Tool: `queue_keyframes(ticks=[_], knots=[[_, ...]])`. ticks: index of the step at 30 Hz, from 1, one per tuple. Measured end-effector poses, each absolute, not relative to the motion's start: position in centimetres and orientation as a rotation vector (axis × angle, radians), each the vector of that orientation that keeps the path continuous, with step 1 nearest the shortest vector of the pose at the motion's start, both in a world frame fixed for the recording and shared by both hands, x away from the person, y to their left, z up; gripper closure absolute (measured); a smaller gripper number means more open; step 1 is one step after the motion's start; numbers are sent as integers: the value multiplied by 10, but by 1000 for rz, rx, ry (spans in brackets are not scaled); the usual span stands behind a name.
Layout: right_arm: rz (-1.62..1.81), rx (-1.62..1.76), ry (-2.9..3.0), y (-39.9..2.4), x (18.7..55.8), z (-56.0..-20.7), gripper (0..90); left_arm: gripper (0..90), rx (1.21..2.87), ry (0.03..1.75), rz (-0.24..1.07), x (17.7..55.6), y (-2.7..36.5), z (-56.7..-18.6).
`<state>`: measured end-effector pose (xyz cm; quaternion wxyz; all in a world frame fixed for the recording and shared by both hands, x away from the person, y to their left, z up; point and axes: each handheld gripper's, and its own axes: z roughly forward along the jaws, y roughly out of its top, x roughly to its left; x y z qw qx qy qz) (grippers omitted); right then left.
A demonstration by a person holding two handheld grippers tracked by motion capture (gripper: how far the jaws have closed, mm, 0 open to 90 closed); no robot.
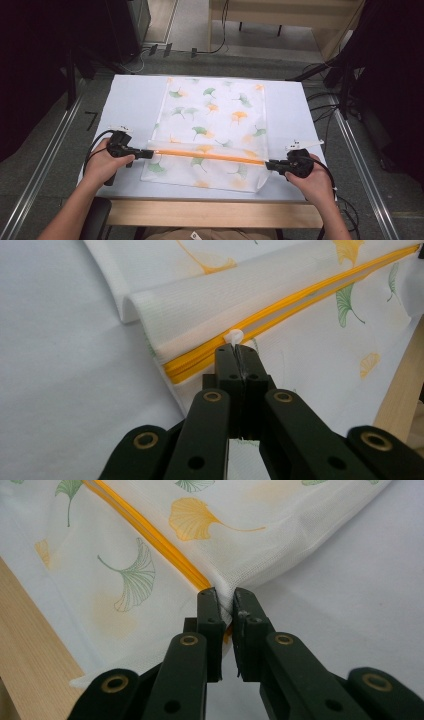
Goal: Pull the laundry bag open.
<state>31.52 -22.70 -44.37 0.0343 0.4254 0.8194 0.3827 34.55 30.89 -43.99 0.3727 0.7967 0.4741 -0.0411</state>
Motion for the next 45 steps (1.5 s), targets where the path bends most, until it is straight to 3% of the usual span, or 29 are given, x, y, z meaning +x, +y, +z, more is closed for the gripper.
queue_keyframes(ticks=[13, 45], knots=[[1178, 1334, 2505, -232, 317, -445, 849, 900, 2014, 1258, -89, 340, 331, -440], [1122, 1349, 2514, -235, 324, -452, 841, 900, 2041, 1246, -123, 330, 324, -445]])
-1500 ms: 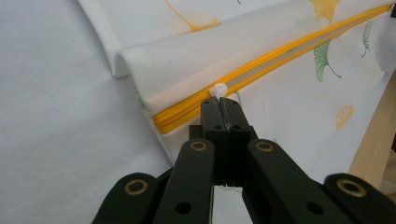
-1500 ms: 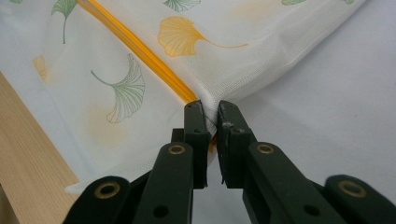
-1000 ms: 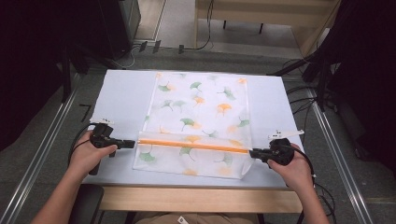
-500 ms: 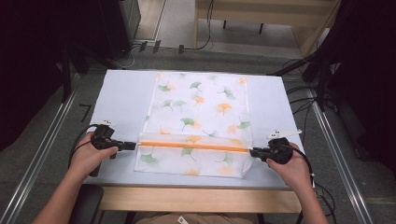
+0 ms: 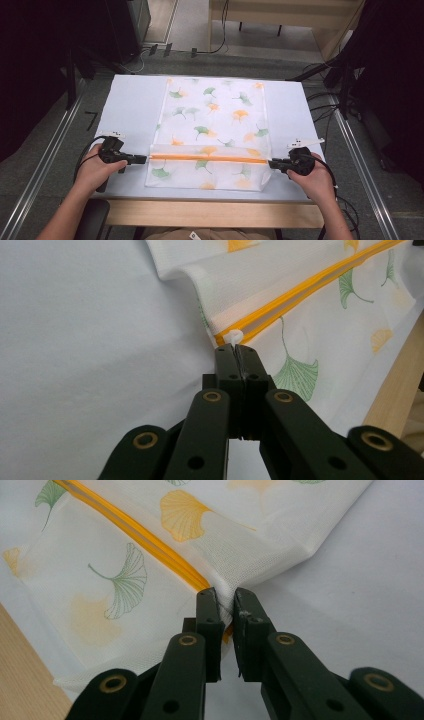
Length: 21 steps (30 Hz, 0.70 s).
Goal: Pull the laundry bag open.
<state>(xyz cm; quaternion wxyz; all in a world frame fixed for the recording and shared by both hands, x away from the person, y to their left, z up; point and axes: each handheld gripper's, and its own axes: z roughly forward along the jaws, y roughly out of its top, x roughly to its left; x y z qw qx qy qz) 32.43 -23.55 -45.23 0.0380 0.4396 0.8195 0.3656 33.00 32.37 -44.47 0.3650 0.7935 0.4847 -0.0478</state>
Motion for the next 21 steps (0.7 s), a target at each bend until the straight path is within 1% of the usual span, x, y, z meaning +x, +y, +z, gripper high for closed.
queue_keyframes(ticks=[7, 11, 15, 21], knots=[[1119, 1339, 2518, -235, 324, -453, 812, 900, 2035, 1244, -102, 330, 324, -445], [1139, 1350, 2513, -235, 323, -453, 764, 900, 2021, 1250, -96, 330, 326, -444], [1146, 1347, 2511, -234, 322, -453, 733, 854, 1979, 1261, -115, 330, 328, -443], [1207, 1350, 2476, -233, 321, -451, 634, 791, 1996, 1230, -67, 329, 325, -441]])
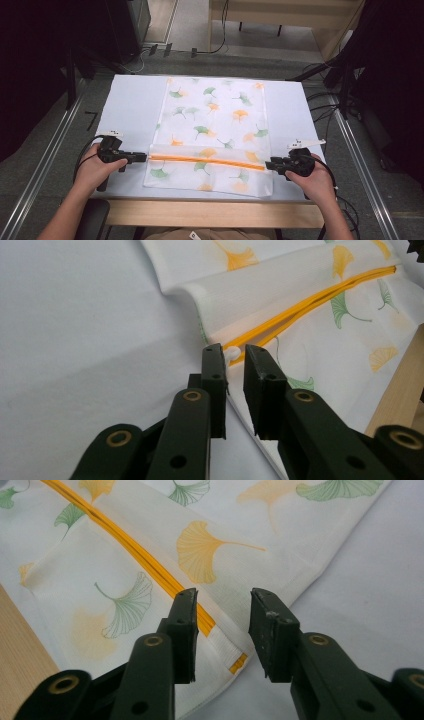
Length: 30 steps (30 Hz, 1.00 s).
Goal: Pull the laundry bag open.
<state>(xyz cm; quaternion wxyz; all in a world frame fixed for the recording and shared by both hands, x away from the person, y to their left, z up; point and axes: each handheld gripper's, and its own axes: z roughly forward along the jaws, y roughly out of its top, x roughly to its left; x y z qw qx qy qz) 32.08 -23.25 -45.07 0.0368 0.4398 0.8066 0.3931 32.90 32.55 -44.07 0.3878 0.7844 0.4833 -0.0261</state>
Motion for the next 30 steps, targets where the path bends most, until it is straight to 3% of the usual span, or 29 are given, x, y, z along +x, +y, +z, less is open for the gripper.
queue_keyframes(ticks=[6, 12, 30], knots=[[1217, 1325, 2456, -232, 321, -451, 574, 648, 1911, 1203, -43, 328, 326, -436], [1218, 1327, 2437, -233, 321, -451, 544, 526, 1900, 1166, 63, 329, 330, -436], [1212, 1355, 2259, -261, 326, -455, 433, 422, 1854, 1219, 185, 333, 350, -439]])
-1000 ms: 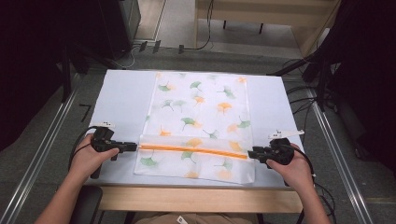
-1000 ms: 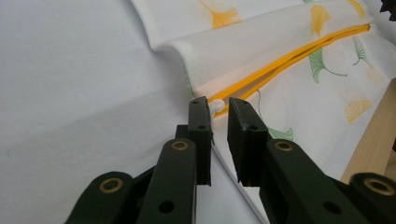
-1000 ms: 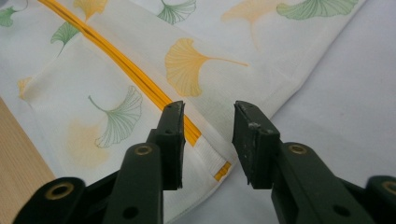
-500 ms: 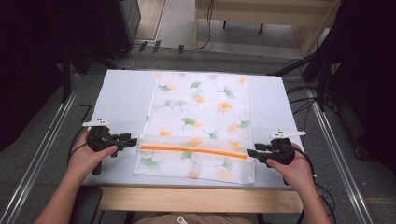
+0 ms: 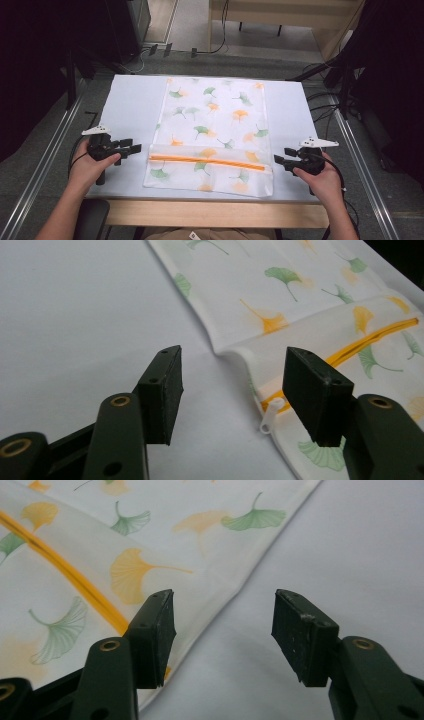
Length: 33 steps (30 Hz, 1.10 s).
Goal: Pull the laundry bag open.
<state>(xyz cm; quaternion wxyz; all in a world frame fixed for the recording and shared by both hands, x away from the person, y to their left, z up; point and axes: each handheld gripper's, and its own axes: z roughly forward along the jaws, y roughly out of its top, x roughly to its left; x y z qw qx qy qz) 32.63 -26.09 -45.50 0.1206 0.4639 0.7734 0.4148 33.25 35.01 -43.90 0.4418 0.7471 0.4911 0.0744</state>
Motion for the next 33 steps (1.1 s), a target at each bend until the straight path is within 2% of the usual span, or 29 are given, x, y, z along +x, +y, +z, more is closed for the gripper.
queue_keyframes(ticks=[15, 33], knots=[[1175, 1425, 2159, -289, 333, -467, 410, 416, 1837, 1240, 266, 337, 362, -444], [1164, 1427, 2181, -286, 334, -469, 400, 409, 1872, 1253, 251, 339, 363, -448]])
